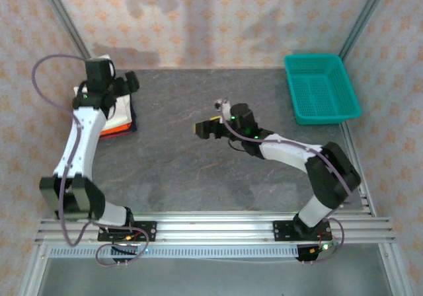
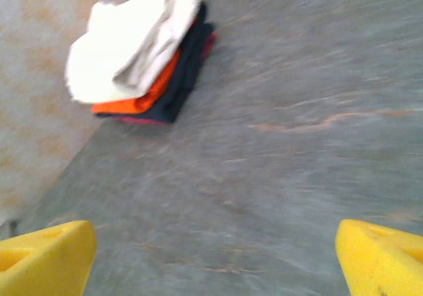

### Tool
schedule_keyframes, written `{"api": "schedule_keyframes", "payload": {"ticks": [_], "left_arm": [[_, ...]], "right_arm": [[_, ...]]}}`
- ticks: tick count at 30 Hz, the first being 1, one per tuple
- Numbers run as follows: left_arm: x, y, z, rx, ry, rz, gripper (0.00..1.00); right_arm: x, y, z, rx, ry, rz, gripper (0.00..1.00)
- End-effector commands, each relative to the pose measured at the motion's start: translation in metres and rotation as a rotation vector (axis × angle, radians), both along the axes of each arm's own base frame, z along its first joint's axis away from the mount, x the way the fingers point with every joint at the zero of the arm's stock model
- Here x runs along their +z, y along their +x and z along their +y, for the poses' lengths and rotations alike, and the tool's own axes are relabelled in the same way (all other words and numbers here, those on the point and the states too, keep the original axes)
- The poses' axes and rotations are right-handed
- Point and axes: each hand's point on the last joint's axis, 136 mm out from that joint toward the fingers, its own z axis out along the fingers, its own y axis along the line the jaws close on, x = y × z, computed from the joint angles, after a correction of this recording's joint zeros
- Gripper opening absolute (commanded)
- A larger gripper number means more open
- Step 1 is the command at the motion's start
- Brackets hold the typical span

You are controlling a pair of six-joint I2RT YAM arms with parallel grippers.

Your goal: Fold and stack the t-shirts

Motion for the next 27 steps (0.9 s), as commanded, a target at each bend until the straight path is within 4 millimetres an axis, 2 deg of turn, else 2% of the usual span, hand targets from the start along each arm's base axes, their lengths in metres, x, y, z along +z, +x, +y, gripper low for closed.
{"api": "schedule_keyframes", "payload": {"ticks": [1,4,8,11,14,15,18,21,27], "left_arm": [[-0.018,-0.014,-0.013,-0.004,0.080,-0.051,1.00],[-0.037,-0.033,-0.036,-0.069,0.092,-0.092,1.00],[-0.062,-0.058,-0.032,-0.025,0.148,-0.170,1.00],[-0.084,-0.069,-0.033,-0.083,0.238,-0.195,1.00],[-0.108,-0.073,-0.028,-0.096,0.323,-0.181,1.00],[-0.115,-0.072,-0.027,-0.093,0.334,-0.174,1.00],[-0.141,-0.070,-0.023,-0.080,0.343,-0.143,1.00],[-0.160,-0.063,-0.020,-0.072,0.325,-0.139,1.00],[-0.166,-0.043,-0.010,-0.076,0.237,-0.153,1.00]], "right_arm": [[0.022,0.021,-0.062,-0.248,-0.015,-0.106,0.94],[0.019,0.026,-0.124,-0.453,-0.078,-0.145,0.95],[0.008,0.020,-0.201,-0.686,-0.185,-0.197,0.96],[-0.001,0.010,-0.241,-0.780,-0.294,-0.248,0.97],[-0.013,0.003,-0.277,-0.887,-0.424,-0.282,0.98],[-0.011,0.004,-0.289,-0.944,-0.416,-0.279,0.99],[-0.012,0.006,-0.308,-0.978,-0.445,-0.309,0.99],[-0.023,0.011,-0.331,-1.031,-0.474,-0.288,1.00],[-0.056,0.021,-0.353,-1.050,-0.408,-0.246,1.00]]}}
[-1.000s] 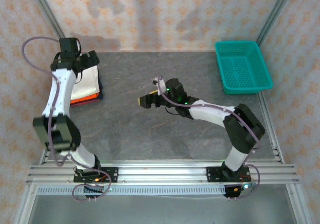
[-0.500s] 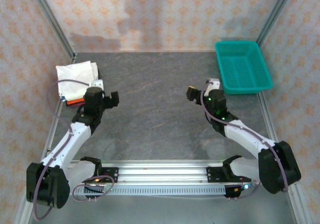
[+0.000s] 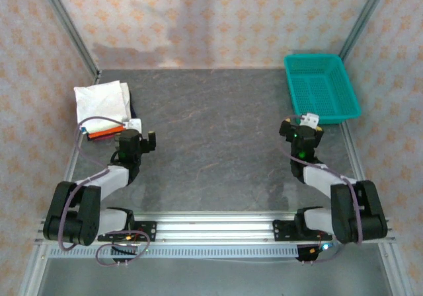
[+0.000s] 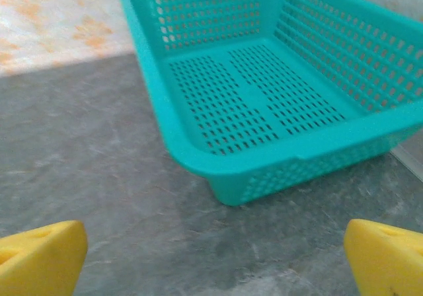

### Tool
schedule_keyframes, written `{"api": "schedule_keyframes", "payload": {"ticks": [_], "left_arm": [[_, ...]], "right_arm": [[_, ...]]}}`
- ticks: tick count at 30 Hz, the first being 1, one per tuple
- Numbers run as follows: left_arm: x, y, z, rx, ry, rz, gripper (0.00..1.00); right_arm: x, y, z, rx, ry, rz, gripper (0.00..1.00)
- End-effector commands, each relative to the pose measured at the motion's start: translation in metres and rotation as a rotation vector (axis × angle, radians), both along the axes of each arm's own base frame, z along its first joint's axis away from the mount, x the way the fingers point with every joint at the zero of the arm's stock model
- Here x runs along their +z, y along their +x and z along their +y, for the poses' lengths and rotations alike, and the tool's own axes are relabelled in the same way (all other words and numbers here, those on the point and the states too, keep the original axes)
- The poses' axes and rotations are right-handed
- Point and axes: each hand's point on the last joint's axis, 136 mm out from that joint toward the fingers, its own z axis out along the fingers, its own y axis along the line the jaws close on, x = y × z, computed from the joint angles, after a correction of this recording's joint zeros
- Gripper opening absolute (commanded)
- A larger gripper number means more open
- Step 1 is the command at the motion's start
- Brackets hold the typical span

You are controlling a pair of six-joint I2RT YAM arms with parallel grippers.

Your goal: Fold and stack the t-shirts

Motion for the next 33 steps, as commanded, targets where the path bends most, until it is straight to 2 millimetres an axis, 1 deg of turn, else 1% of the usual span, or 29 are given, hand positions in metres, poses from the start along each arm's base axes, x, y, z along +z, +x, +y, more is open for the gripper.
{"api": "schedule_keyframes", "payload": {"ticks": [1,3,7,8,10,12,33], "left_arm": [[0.026,0.025,0.002,-0.018,-0.069,-0.113,1.00],[0.025,0.030,-0.001,-0.037,-0.101,-0.148,1.00],[0.002,0.042,-0.004,-0.048,-0.092,-0.130,1.00],[-0.003,0.040,-0.006,-0.045,-0.084,-0.096,1.00],[-0.001,0.042,-0.006,-0.038,-0.066,-0.104,1.00],[0.000,0.042,-0.006,-0.034,-0.062,-0.105,1.00],[-0.001,0.042,-0.007,-0.033,-0.053,-0.093,1.00]], "right_arm": [[-0.003,0.007,-0.002,0.027,0.037,-0.066,1.00],[-0.012,0.012,-0.002,0.044,0.049,-0.060,1.00],[-0.031,0.022,0.004,0.083,0.048,-0.040,1.00],[-0.032,0.023,0.004,0.078,0.047,-0.033,0.99],[-0.036,0.024,0.000,0.056,0.053,0.018,0.99],[-0.037,0.029,-0.001,0.049,0.053,0.018,0.99],[-0.035,0.025,0.001,0.062,0.052,0.006,0.99]]}}
